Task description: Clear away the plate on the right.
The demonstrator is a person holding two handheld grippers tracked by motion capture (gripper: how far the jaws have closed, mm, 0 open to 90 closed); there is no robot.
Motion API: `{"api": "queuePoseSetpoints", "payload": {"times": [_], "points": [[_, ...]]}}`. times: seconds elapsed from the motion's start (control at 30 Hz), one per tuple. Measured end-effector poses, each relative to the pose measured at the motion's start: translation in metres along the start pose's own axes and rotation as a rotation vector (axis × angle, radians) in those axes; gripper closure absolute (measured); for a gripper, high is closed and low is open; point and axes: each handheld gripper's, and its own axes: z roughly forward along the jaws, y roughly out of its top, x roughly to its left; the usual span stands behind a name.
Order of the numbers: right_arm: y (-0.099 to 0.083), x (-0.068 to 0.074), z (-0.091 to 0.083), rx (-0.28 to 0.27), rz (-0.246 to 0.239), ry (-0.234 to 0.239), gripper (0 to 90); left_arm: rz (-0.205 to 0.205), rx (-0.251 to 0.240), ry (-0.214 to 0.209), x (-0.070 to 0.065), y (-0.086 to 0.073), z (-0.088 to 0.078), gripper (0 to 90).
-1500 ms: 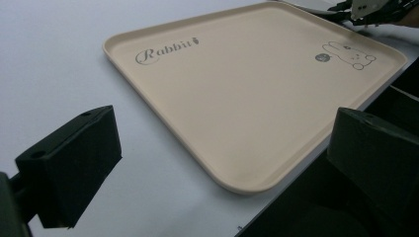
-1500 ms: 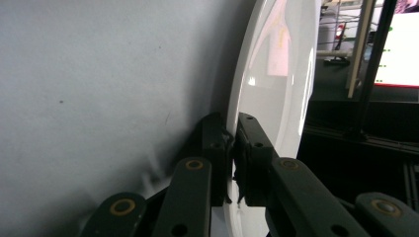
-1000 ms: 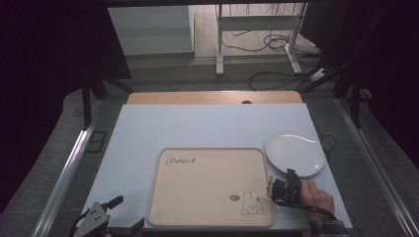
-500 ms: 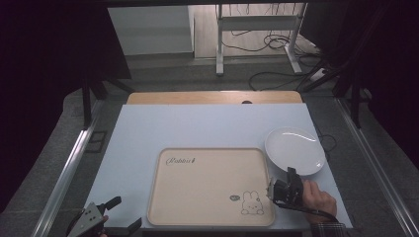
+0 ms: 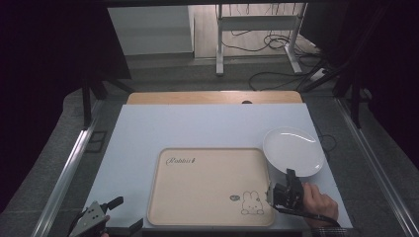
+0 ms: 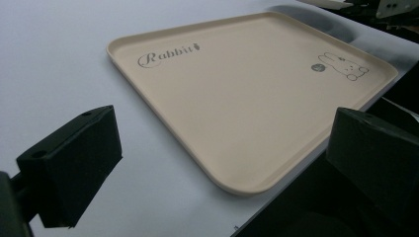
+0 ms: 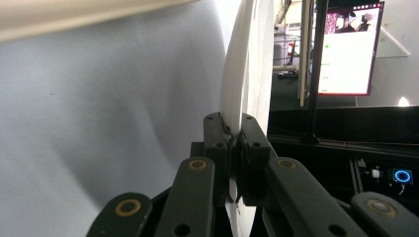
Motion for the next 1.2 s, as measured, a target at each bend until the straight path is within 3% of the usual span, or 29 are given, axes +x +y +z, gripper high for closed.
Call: {"api": "queuePoseSetpoints", "payload": {"times": [0.13,0.17,0.9,0.93,0.97,1.0,1.07,1.17,1.2], "points": [[0.001,0.001,-0.006,-0.011,-0.011,-0.007,85.0,-0.001,0.0,0.0,0.0,0.0,0.0,0.0],[0.001,0.0,-0.006,-0.028,-0.009,0.037,85.0,-0.001,-0.001,0.0,0.0,0.0,0.0,0.0],[0.019,0.006,-0.032,-0.114,-0.066,0.022,84.8,-0.006,-0.001,-0.001,0.001,0.0,0.0,0.0],[0.019,0.008,-0.031,-0.135,-0.056,0.015,84.7,-0.006,0.0,-0.001,0.001,0.0,0.0,0.0],[0.022,0.009,-0.036,-0.094,-0.077,-0.038,84.7,-0.006,0.0,-0.001,0.001,0.0,0.0,0.0],[0.022,0.009,-0.033,-0.143,-0.062,0.014,84.7,-0.006,0.0,0.0,0.001,0.0,0.0,0.0],[0.026,0.009,-0.039,-0.129,-0.07,0.02,84.6,-0.006,0.001,0.0,0.0,0.0,0.0,0.0],[0.028,0.01,-0.04,-0.149,-0.075,0.025,84.5,-0.006,0.002,0.0,0.0,0.0,0.0,0.0],[0.03,0.01,-0.043,-0.137,-0.087,0.009,84.4,-0.006,0.002,0.0,0.0,0.0,0.0,0.0]]}}
